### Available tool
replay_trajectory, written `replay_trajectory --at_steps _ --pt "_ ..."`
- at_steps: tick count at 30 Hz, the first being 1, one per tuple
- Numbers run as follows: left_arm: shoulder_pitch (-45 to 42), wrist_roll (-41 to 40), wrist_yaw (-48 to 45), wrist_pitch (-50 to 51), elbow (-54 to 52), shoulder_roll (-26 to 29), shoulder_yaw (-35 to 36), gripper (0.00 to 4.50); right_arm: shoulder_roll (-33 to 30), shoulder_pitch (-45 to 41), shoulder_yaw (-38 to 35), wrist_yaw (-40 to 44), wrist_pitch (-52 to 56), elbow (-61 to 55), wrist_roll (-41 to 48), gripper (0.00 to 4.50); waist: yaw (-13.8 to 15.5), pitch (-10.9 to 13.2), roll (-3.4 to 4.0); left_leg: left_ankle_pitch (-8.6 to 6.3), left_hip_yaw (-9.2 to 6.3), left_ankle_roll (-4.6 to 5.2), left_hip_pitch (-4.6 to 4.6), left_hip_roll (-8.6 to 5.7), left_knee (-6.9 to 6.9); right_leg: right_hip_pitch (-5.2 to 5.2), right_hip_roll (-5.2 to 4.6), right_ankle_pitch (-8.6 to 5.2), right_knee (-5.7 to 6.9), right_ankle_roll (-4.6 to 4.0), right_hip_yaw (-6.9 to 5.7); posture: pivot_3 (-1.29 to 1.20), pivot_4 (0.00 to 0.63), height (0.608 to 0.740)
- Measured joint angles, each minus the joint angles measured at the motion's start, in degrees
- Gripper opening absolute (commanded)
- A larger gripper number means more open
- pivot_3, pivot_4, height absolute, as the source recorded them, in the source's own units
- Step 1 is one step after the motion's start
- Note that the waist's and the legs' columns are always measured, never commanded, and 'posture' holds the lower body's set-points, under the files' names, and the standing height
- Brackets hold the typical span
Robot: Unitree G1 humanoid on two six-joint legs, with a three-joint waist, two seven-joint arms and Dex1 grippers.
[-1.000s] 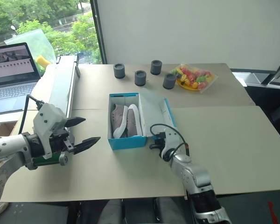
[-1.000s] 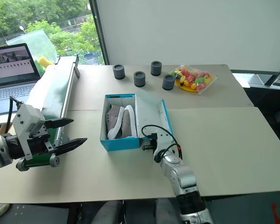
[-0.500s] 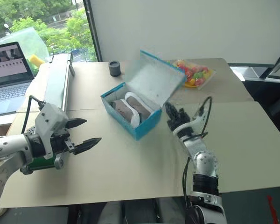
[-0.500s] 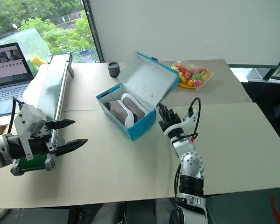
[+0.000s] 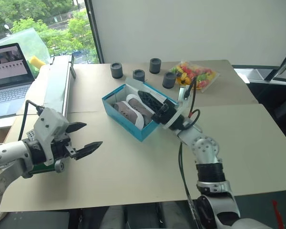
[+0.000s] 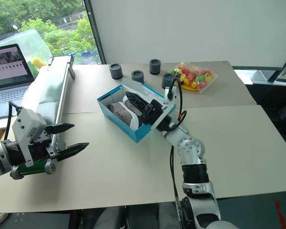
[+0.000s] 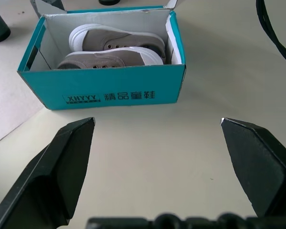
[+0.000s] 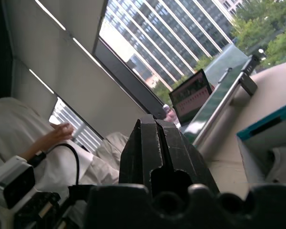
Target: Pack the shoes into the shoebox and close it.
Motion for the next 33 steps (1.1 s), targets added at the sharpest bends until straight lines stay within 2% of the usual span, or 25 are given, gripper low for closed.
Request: replay_trajectory --at_steps 2,6,8,13,16,20,26,31,33 --pt "0.1 -0.4 0.2 0.0 -0.5 0.0 0.5 4.5 -2.0 -0.6 1.4 0.2 1.8 0.4 -1.8 0.03 -0.1 0.0 0.0 0.0 0.02 0.0 0.01 0.0 -0.01 -0.01 0.03 0.01 0.0 -0.01 0.01 0.0 0.15 0.74" --pt "1.4 -0.8 0.8 0.0 -1.3 -0.2 1.4 4.5 -18.4 -0.6 12.4 6.3 3.8 -1.1 -14.9 0.03 0.6 0.0 0.0 -0.01 0.08 -0.01 -0.05 -0.06 0.02 0.0 -0.05 -0.01 -0.1 0.02 0.0 0.0 0.15 0.74" --pt "1.6 -0.8 1.1 0.0 -1.3 -0.2 1.5 4.5 -22.9 -0.5 15.1 9.7 3.9 -1.5 -18.5 0.03 0.9 0.0 -0.01 -0.01 0.08 -0.02 -0.06 -0.06 0.02 -0.01 -0.01 -0.01 -0.11 0.01 -0.01 0.0 0.15 0.74" --pt "1.5 -0.9 1.5 0.0 -1.3 -0.2 1.3 4.5 -23.2 -1.5 20.0 13.8 3.0 -1.9 -25.0 0.03 0.3 0.0 -0.03 -0.02 0.15 -0.02 0.02 0.0 0.03 0.0 0.09 0.01 -0.03 -0.02 0.05 0.0 0.15 0.74" --pt "1.2 -0.9 1.8 0.0 -1.3 -0.2 1.2 4.5 -22.9 -3.2 21.8 14.2 -2.3 -1.5 -30.7 0.03 0.7 0.0 -0.03 -0.02 0.13 -0.02 -0.01 -0.02 0.09 0.01 0.06 0.01 -0.04 -0.01 0.04 0.0 0.15 0.74" --pt "0.8 -0.9 2.0 0.0 -1.0 -0.2 0.9 4.5 -24.6 -5.4 23.1 19.0 -8.1 -3.9 -34.8 0.03 1.0 0.0 -0.03 -0.04 0.07 -0.06 -0.07 -0.01 0.09 0.0 0.02 0.0 -0.06 0.0 -0.01 0.0 0.15 0.74" --pt "0.1 -0.9 2.6 -0.1 -0.8 -0.3 -0.5 4.5 -26.6 -9.5 24.6 27.4 -12.7 -1.3 -39.0 1.79 1.0 0.0 -0.03 -0.04 0.07 -0.07 -0.01 -0.02 0.12 0.04 0.01 0.01 -0.04 -0.01 -0.01 0.0 0.15 0.74" --pt "0.5 -0.9 3.3 -0.1 -1.2 -1.2 -0.9 4.5 -26.1 -15.2 29.8 32.5 -26.9 11.0 -48.8 3.5 0.7 0.0 -0.03 -0.04 0.13 -0.07 0.02 -0.03 0.12 0.02 0.05 0.02 -0.03 -0.04 0.0 0.0 0.15 0.74" --pt "1.0 -0.9 3.5 -0.1 -1.4 -1.5 -1.0 4.5 -24.1 -17.2 31.1 33.4 -32.4 16.7 -51.9 3.5 0.6 0.0 -0.04 -0.06 0.13 -0.1 0.02 -0.02 0.12 0.02 0.05 0.02 -0.03 -0.04 0.01 0.0 0.15 0.74"
